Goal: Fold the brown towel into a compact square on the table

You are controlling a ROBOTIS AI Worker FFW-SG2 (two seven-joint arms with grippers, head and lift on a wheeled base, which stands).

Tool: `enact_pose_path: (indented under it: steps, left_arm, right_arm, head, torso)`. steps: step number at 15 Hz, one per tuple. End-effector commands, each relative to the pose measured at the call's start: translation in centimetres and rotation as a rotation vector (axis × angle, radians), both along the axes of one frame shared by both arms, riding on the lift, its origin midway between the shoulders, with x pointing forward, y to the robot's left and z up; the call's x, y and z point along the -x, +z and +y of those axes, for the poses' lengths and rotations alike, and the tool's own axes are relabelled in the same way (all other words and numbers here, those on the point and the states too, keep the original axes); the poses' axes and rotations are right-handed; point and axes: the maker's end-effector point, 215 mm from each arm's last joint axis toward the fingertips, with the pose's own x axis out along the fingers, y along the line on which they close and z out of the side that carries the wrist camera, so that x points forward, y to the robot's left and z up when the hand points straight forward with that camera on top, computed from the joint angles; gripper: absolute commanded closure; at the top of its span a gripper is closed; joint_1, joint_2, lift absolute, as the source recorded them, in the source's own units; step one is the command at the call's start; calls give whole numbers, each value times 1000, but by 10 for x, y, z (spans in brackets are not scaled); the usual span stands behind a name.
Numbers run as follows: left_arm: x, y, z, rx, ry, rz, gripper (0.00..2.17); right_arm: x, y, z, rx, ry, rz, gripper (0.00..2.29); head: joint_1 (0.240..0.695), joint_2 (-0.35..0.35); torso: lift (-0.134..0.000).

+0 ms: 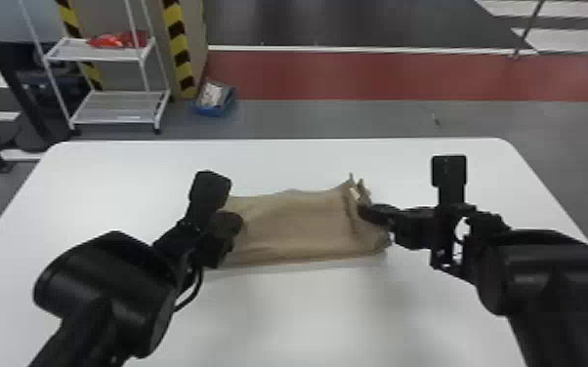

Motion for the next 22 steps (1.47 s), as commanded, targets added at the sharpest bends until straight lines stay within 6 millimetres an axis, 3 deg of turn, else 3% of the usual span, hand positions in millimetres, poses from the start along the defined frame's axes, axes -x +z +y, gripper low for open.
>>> enact_pose_path:
  steps: [1,2,4,7,12,16,19,22]
  left_arm:
    - [0,1,-6,6,-7,-2,1912]
    - [-1,3,-3,9,3,-9,1912]
    - [-1,34,-13,71,-8,-64,1912]
    - [1,57,-3,110,-4,-92,1912]
    - [9,38,14,137,-5,-32,1912]
    - [9,26,-4,184,-43,12,1912]
    - [4,15,-7,196,-42,43,1912]
    - [4,14,-18,206,-56,52,1912]
  right_arm:
    - [-1,31,13,-41,19,-56,1393]
    - [-3,40,14,-42,20,-70,1393]
    - [-8,44,8,-23,17,-71,1393]
    - [-10,46,-5,-15,9,-74,1393]
    - [-15,57,-21,-27,-11,-89,1393]
    - [-16,86,2,-50,-5,-139,1389]
    - [0,104,41,-58,56,-108,1389]
    - [9,103,75,-34,109,-60,1393]
  head:
    - [695,-17]
    - [695,-15]
    - [695,-10]
    - [695,-21]
    - [695,-26]
    - [695,-25]
    - [695,-16]
    - [695,8]
  torso:
    - [-128]
    - [-128]
    - [-128]
    - [-128]
    - [-128]
    - [-128]
    - [-128]
    - [-128]
